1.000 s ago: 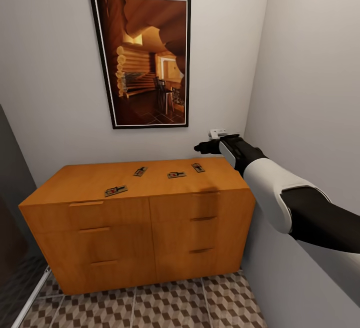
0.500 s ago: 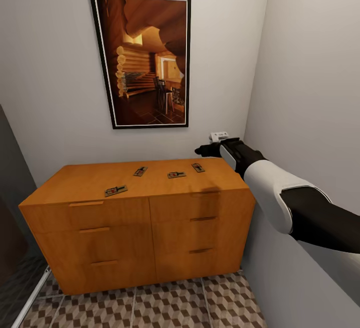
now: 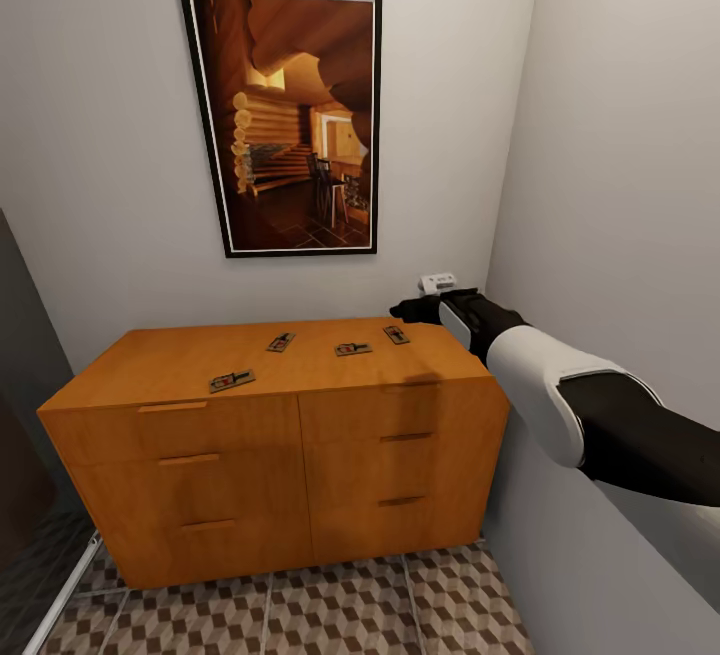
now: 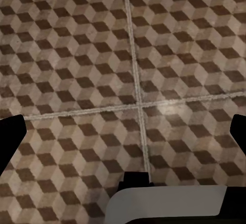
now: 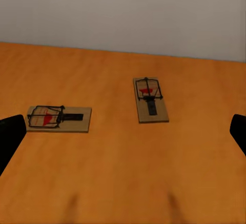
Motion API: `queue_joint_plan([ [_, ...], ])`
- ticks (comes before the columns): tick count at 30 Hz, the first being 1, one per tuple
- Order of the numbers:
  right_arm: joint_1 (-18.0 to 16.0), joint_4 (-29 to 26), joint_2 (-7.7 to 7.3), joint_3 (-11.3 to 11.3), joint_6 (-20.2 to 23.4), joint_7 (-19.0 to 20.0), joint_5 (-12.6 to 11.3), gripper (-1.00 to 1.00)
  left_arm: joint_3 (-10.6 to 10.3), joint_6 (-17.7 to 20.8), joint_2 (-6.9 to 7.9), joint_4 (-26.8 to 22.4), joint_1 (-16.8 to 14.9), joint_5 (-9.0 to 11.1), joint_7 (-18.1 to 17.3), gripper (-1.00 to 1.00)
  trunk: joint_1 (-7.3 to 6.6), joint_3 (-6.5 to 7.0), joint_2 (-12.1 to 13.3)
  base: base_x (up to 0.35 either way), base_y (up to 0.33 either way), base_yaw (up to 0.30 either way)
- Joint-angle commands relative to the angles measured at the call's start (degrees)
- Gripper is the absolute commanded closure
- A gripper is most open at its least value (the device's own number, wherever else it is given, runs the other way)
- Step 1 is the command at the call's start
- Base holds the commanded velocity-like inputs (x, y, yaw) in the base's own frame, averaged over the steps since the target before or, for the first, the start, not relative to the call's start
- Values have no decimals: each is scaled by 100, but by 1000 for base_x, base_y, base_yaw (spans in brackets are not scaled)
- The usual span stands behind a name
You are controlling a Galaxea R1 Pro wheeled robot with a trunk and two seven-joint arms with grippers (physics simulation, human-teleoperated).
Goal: Take the four mousetraps from the cabinet in the bathroom and place them on the bathroom floor. Make sure all four end up on the same floor surface, and ensure that at least two of them are either under or directly next to the same bathroom sink.
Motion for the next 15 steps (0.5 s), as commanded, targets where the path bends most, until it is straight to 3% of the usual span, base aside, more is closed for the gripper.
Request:
queue_joint_plan([
  [1,-4,27,-1,45,-3,9,-26,-100,-15,-5,1,-10,4,-3,27,-100,0,-5,-3,0,0,0],
  [15,0,173,-14,42,-146,119,-24,-100,-15,-3,-1,-10,2,-3,27,-100,0,-5,-3,0,0,0],
])
